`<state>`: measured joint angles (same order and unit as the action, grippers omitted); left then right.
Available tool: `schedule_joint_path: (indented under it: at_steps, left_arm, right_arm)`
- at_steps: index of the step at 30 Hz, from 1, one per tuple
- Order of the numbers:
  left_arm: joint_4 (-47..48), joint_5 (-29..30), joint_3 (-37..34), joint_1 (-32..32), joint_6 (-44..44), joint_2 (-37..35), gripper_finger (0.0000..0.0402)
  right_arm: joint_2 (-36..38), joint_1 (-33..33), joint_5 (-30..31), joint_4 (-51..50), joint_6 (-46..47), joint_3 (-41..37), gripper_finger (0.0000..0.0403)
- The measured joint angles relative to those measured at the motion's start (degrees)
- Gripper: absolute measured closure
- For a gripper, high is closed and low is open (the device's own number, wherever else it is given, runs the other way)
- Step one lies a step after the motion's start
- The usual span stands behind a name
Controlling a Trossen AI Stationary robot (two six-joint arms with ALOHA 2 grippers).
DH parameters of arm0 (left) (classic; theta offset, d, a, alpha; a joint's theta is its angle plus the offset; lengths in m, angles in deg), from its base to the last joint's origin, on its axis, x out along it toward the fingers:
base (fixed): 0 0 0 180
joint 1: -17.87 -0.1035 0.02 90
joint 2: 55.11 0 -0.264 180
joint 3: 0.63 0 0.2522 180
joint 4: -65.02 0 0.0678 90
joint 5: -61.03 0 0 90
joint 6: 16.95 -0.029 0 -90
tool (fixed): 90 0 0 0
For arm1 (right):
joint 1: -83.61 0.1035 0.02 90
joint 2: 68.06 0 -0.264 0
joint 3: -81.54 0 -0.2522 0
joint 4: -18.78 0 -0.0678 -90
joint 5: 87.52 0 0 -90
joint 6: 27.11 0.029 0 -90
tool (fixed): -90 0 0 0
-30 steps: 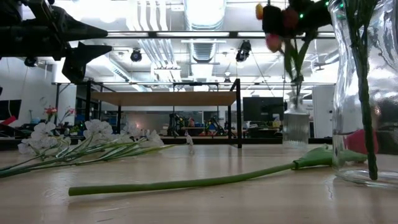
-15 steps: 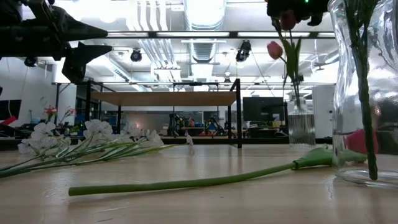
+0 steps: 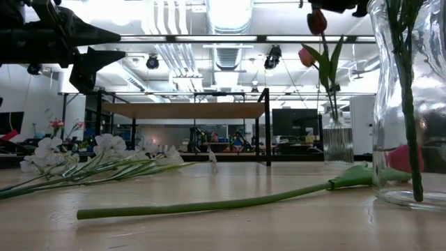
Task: Pick and place flowers into a vace then onto a shelf
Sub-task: Put the yellow tulip into the top transparent vase
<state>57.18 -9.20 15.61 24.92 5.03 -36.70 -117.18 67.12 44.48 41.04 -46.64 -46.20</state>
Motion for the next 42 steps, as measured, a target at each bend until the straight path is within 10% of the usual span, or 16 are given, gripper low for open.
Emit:
schedule_joint_path:
  at_steps: [12, 42]
  left_arm:
    - [0.0, 0.0, 0.0, 0.0, 0.0, 0.0, 0.0242]
    - [0.0, 0.1, 0.0, 0.0, 0.0, 0.0, 0.0242]
  right_arm:
    - [4.1, 0.0, 0.4, -12.3, 5.5, -0.2, 0.0394]
    - [2.4, -1.1, 2.1, -2.6, 5.5, -7.9, 0.0394]
